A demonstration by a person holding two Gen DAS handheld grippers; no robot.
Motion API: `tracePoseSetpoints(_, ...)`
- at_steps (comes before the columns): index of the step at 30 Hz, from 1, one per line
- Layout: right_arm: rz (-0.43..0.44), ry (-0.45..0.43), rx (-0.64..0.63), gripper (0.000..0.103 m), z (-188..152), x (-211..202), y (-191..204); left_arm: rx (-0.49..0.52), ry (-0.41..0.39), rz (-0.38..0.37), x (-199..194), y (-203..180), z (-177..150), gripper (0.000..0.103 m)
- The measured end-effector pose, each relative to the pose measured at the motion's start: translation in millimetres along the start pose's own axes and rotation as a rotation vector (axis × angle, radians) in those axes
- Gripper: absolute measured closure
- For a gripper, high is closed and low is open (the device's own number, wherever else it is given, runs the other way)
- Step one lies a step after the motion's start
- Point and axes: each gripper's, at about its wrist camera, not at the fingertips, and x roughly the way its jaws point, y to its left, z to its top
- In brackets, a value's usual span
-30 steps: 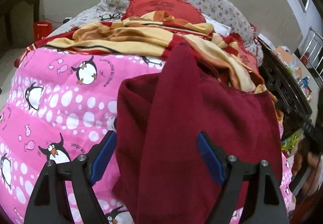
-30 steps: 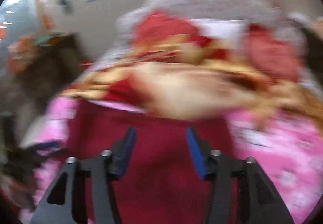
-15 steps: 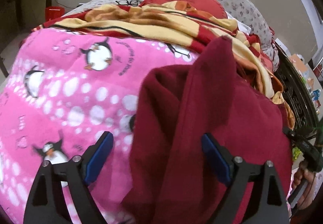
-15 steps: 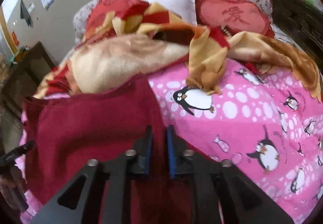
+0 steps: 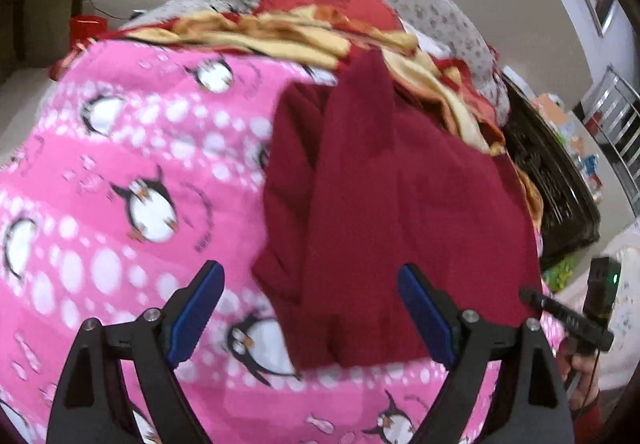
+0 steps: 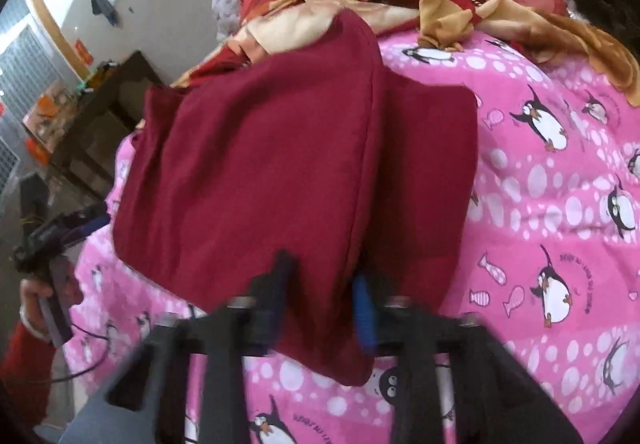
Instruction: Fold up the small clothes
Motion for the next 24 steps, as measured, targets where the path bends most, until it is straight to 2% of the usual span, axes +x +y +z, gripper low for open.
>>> tracePoseSetpoints(1,0.013,-0.016,0.016,0.079,-0.6,-2.4,-1.5,0.024,0.026,-0.006,5.7,-4.1,-4.0,0.019)
tracePoseSetpoints(2,0.029,-0.023,0.032,0.081,-0.8,-4.5,-4.2,0.041,0.042,-0.007,9.8,-7.3,-5.9,0.041)
tracePoseSetpoints(4,0.043,-0.034,0.048,0.081,-1.1,-13.1,-8.0,0.09,0.101,0.017,20.3,-11.5,-10.8,0.065)
tracePoseSetpoints(6,0.044,-0.036,0.04,0.082,-2.3,-18.9,-9.3,0.095,0.11,-0.002,20.6,-10.1,-12.9,0.071)
tracePoseSetpoints(8,0.04,-0.035,0.027,0.082,-3.7,-23.4,-9.1,0.095,0.121,-0.018,16.0,-8.8,-12.1,0.086)
tracePoseSetpoints(9,0.04,-0.036,0.023,0.082,-4.5,-25.8,-8.6,0.108,0.12,-0.028,11.3,-9.6,-11.6,0.089)
tracePoseSetpoints(12,0.071,-0.04,0.035,0.082,-9.8,-35.0,-11.1,0.185,0.125,-0.057,-5.3,-14.7,-14.3,0.09)
tracePoseSetpoints(15,0.063,-0.023,0.058,0.083,-18.5,-40.3,-18.7,0.239,0.122,-0.073,-13.9,-13.0,-23.3,0.09)
tracePoseSetpoints(20,0.044,0.061,0.122,0.082,-38.2,-10.2,-36.7,0.15,0.197,-0.08,12.5,5.8,-31.7,0.088)
tracePoseSetpoints(22,0.055,0.068,0.137,0.081,-38.1,-9.7,-37.6,0.11,0.194,-0.087,6.8,11.4,-31.1,0.079)
tracePoseSetpoints(23,0.05,0.063,0.133,0.08,-35.7,-15.1,-36.1,0.109,0.187,-0.074,1.6,13.2,-30.2,0.065)
tracePoseSetpoints(24,0.032,0.059,0.124,0.078,-33.4,-21.3,-34.3,0.116,0.175,-0.048,-3.5,14.0,-28.9,0.058)
